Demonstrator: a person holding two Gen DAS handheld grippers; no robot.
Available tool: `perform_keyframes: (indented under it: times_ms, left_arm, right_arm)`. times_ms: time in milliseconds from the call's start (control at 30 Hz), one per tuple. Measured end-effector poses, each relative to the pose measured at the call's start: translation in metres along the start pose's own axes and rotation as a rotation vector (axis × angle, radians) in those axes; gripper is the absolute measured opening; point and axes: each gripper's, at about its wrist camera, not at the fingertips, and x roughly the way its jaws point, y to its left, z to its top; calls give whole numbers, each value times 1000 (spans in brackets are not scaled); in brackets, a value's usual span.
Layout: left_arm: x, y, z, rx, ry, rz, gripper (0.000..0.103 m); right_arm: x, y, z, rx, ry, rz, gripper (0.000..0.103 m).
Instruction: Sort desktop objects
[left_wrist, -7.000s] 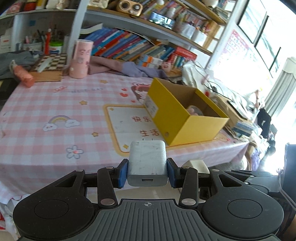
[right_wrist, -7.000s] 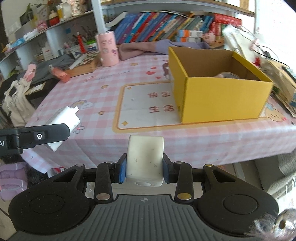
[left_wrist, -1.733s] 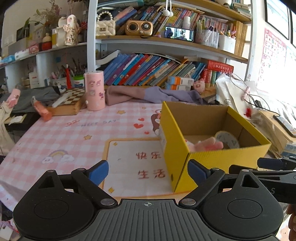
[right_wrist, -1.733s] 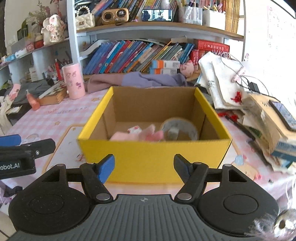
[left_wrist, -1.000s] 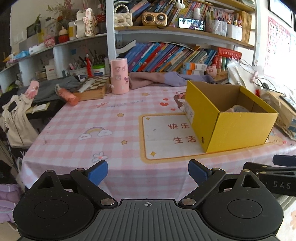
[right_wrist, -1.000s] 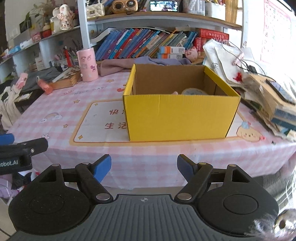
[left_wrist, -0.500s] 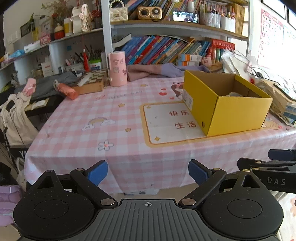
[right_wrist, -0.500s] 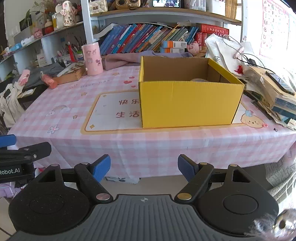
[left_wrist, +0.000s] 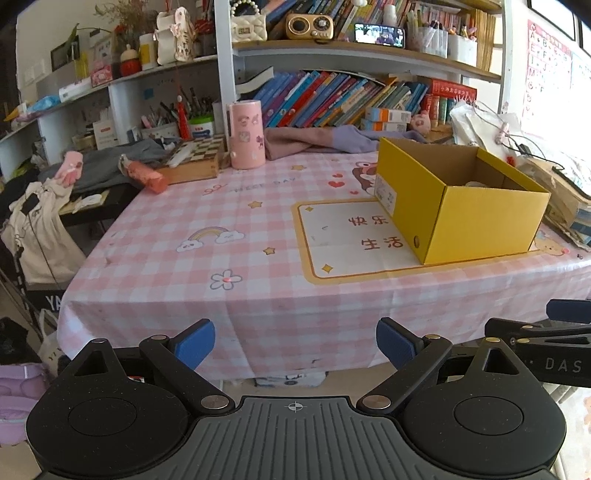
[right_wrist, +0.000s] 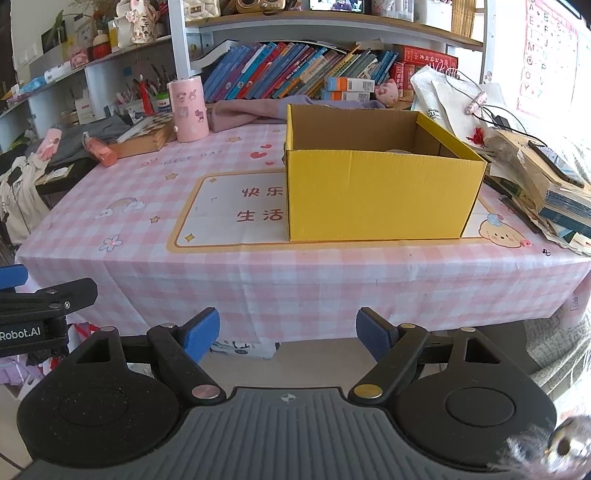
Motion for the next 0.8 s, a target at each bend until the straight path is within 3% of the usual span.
perform_keyframes:
  times_ms: [800]
  left_arm:
    - [-1, 7, -1, -11, -8, -10, 96]
  right_arm:
    - [-1, 6, 3, -34, -6, 11, 81]
